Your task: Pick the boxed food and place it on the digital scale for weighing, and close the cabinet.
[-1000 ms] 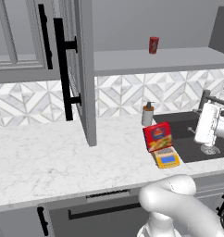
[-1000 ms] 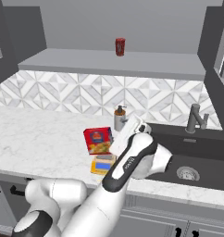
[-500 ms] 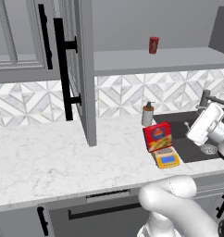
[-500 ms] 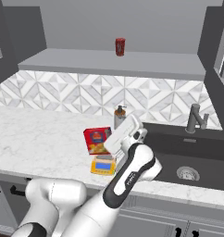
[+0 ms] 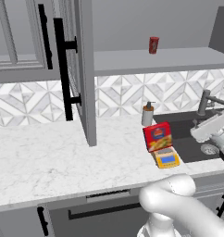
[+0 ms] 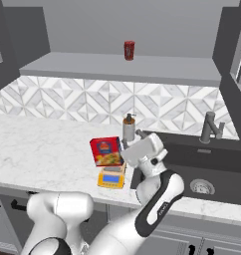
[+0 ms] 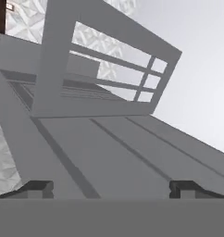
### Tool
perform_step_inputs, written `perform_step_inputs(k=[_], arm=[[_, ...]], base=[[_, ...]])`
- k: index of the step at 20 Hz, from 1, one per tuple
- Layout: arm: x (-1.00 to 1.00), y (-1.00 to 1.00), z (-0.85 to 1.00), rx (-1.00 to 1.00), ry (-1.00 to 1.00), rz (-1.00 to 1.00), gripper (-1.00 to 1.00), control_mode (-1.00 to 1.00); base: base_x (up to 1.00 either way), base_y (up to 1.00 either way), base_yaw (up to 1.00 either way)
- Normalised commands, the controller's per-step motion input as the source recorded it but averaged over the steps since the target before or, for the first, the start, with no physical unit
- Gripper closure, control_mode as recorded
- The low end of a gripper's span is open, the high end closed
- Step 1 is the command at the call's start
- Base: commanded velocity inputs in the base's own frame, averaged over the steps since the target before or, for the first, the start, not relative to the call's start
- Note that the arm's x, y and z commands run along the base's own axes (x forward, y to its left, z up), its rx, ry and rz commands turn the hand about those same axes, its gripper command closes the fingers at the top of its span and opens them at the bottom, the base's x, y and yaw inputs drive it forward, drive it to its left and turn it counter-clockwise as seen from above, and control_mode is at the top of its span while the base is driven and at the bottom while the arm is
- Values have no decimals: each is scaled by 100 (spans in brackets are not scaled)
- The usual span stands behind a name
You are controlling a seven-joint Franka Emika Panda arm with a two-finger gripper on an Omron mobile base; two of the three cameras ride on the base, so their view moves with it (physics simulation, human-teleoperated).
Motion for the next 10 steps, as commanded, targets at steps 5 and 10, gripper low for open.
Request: perform_step_inputs(k=[5, 10], arm=[[-26, -83, 0, 0, -47, -6, -100, -100], [-7, -89, 0, 5, -24, -12, -100, -100]], base=[[0, 0, 0], [0, 0, 0]])
